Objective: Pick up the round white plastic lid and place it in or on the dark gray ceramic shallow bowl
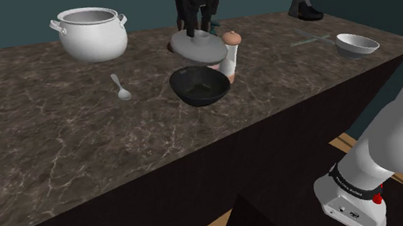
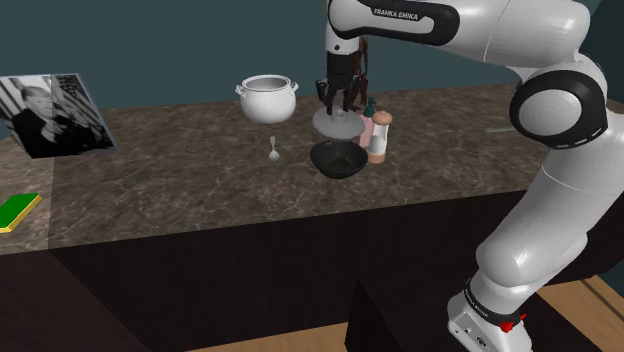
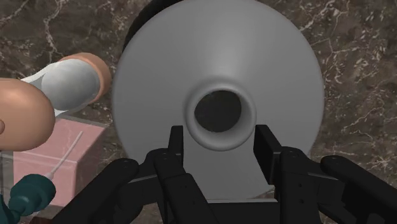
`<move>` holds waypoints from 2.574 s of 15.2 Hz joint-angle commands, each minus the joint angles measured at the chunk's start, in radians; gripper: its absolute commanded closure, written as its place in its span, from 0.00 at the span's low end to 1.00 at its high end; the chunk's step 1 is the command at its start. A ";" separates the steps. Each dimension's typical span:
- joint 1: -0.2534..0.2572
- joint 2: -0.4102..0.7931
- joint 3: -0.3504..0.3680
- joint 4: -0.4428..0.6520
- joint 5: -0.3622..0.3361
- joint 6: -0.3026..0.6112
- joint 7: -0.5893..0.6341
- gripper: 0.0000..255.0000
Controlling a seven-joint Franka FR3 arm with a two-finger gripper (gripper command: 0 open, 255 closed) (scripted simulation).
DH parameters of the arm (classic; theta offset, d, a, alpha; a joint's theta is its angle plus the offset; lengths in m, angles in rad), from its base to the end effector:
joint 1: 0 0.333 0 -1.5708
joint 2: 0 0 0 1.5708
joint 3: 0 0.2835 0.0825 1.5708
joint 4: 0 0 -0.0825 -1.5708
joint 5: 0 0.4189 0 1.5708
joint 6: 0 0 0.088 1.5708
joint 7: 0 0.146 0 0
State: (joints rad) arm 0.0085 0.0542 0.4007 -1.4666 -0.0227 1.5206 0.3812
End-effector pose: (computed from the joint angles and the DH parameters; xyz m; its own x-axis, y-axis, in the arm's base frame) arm 0.5530 0.2303 0.5714 0.9996 0.0262 0.0043 0.0262 -0.9997 -0.0001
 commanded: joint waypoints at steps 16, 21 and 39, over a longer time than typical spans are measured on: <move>-0.016 -0.061 -0.013 -0.286 0.024 0.230 -0.029 1.00; -0.016 -0.062 -0.013 -0.322 0.025 0.265 -0.029 1.00; -0.015 -0.051 -0.012 -0.182 0.021 0.135 -0.026 0.00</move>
State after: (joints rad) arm -0.0064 0.0009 0.3884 -1.6547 -0.0014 1.6605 0.3544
